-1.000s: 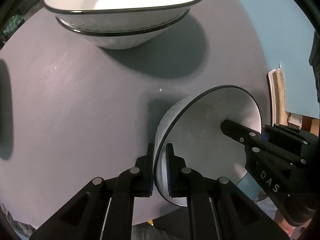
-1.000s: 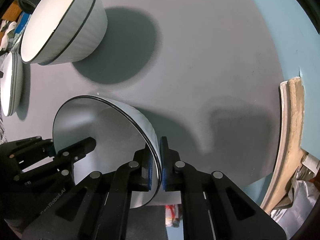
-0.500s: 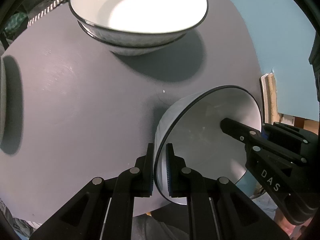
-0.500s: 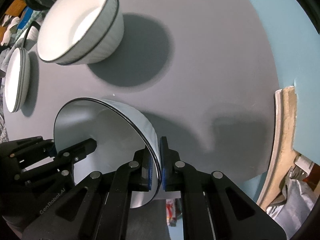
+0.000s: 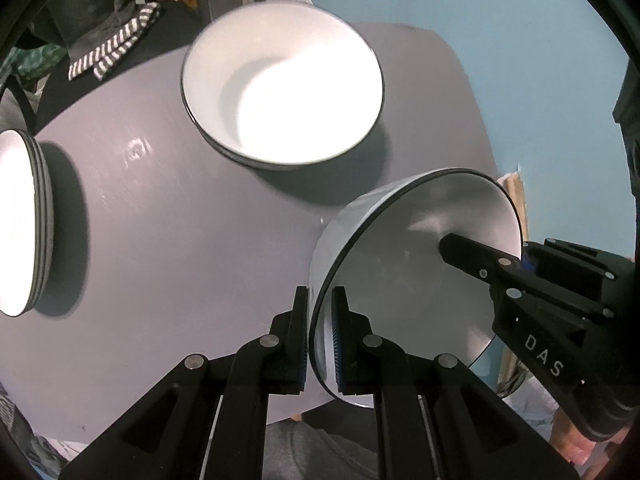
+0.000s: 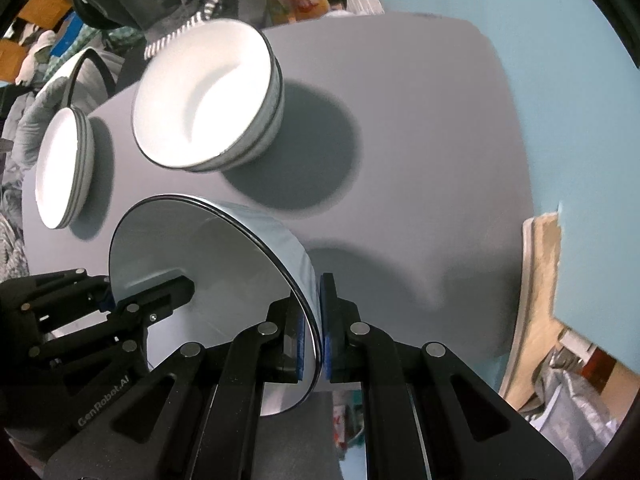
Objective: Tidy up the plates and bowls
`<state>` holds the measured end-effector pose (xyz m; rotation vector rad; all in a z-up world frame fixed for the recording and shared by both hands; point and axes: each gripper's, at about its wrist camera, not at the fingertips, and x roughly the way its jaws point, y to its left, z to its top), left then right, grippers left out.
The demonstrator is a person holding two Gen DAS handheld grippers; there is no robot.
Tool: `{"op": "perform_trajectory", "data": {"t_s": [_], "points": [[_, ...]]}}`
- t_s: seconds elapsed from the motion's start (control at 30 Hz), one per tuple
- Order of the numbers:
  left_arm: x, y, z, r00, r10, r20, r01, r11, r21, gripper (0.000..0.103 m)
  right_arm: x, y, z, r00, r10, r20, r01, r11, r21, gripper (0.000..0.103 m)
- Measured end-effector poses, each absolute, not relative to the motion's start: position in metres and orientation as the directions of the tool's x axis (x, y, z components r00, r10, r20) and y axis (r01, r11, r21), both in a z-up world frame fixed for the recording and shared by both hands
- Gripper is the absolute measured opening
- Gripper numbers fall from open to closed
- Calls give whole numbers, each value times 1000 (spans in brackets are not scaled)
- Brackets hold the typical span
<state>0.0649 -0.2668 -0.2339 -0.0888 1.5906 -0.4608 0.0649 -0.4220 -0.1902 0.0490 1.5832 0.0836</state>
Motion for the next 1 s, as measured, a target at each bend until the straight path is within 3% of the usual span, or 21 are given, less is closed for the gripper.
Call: {"op": "perform_trajectory", "data": {"t_s": [1.0], "points": [[151,-236,-195,30,-292,-956,137,949,-286,10,138,-389,-176,6,110,-994,-130,986,108,7]]}}
